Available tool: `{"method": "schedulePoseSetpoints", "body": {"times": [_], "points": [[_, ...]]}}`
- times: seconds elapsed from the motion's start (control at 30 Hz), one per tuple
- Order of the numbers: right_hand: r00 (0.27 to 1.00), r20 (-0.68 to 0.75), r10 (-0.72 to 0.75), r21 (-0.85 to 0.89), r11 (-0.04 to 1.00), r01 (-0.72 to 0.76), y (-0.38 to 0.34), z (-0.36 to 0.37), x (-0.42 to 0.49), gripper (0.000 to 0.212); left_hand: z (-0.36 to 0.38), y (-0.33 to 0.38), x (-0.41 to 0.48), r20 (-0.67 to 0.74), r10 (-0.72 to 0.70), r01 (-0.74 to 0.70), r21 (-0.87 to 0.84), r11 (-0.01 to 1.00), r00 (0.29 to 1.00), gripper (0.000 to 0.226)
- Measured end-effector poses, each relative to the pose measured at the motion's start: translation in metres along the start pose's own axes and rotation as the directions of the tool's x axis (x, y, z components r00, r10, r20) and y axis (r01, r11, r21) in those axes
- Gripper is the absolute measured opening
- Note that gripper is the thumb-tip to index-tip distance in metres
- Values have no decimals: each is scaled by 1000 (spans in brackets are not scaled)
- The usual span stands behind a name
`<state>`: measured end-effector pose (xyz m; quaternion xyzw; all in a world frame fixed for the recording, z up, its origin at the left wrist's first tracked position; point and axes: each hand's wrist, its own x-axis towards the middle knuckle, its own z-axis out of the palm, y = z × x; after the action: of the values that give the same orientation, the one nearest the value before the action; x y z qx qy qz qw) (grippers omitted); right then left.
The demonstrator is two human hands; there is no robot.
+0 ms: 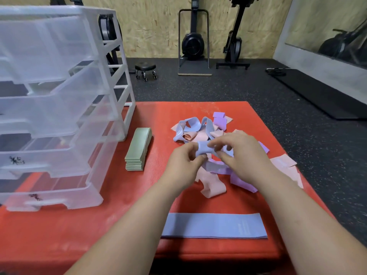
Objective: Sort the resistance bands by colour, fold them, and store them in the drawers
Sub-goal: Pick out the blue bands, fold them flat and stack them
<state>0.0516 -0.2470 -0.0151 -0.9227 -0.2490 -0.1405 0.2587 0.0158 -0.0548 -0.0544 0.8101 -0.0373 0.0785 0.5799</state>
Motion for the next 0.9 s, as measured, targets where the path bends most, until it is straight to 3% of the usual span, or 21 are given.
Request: {"method": "schedulePoseSetpoints", "body": {"times": [0.07, 0.17, 0.27, 0.33, 0.47, 0.57, 0.67, 0.77, 0.9], "points": [[999, 39, 28, -17, 999, -27, 10, 8, -1, 30, -9, -3, 3, 83, -18, 14, 50, 999, 996, 20], [990, 133, 38, 101, 994, -52, 25, 17, 0, 34, -22, -2, 4, 198, -62, 60, 15, 998, 978, 22], [972, 213, 99, 224, 964, -147, 26, 20, 3, 10, -30, -4, 5, 243, -77, 82, -11, 997, 967, 22], [965, 228, 127, 339, 919, -201, 25, 19, 8, 8, -35, -8, 9, 189, -62, 67, -21, 998, 980, 16], [978, 128, 167, 585, 784, -210, 15, 2, 17, 9, -50, -11, 16, -30, -89, 88, -52, 995, 996, 21], [977, 75, 201, 692, 694, -196, 9, -10, 18, 8, -61, -10, 17, -31, -56, 53, -101, 993, 998, 28], [967, 89, 240, 724, 651, -228, 7, -12, 17, 9, -65, -10, 15, -128, 9, -17, -57, 998, 992, 30], [945, 200, 258, 722, 613, -320, 13, -10, 12, 18, -66, -22, 18, -230, 42, -18, 106, 994, 972, 30], [914, 260, 312, 530, 745, -405, 33, -1, 4, 31, -65, -39, 18, -197, -3, 68, 325, 943, 980, 26]]}}
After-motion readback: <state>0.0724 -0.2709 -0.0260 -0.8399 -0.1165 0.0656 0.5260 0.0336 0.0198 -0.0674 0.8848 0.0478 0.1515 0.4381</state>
